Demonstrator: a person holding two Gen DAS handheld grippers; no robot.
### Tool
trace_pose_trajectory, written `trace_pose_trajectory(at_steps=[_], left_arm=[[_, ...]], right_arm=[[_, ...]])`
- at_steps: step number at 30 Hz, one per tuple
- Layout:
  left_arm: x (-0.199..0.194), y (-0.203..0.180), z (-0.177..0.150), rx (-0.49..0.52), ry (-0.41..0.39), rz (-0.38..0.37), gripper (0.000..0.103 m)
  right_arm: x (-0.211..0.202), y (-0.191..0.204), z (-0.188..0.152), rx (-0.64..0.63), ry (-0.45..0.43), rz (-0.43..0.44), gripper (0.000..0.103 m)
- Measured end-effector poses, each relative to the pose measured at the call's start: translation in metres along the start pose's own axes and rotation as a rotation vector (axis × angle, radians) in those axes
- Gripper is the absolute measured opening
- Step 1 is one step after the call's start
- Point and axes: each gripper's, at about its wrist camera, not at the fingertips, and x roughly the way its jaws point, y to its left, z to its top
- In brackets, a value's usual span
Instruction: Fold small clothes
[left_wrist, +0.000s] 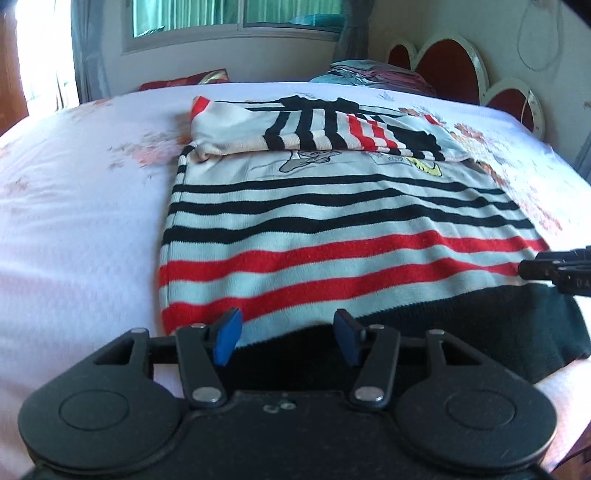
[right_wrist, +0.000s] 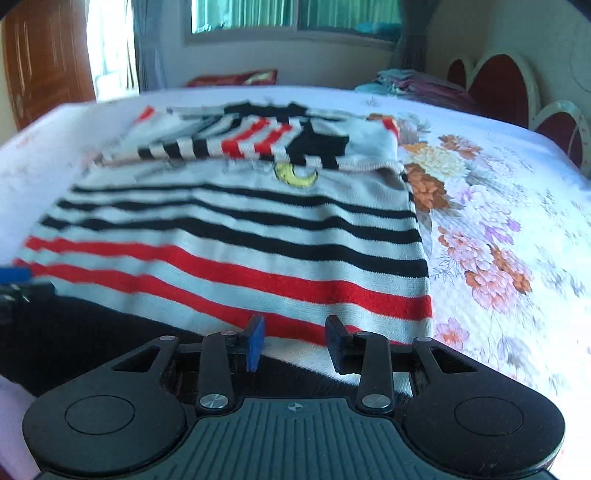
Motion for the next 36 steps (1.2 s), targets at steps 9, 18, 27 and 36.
trace_pose_trajectory(at_steps=[9,18,27,36], left_arm=[[-0.010,0.001,-0.011,-0.007,0.011,0.004,0.061],[-0.031,0.021,-0.015,-0.080,-0.001,-0.003,0.070],[-0.040,0.056,-0.032,-0.197,0.056,-0.054,0.067],[-0.027,0.052,-0.035,-0.271,0.092,-0.207,0.042]], right_arm=[[-0.014,0.006,-0.024,0.045,0.020,-0.036,0.037],[-0.037,-0.013,-0.039,0.116,0.015,-0.098,0.037],[-0.054,-0.035,-0.053,0.215,0.034,-0.104,0.038],[-0.049,-0.041,-0.057,0.302,0.060,-0.022,0.043]])
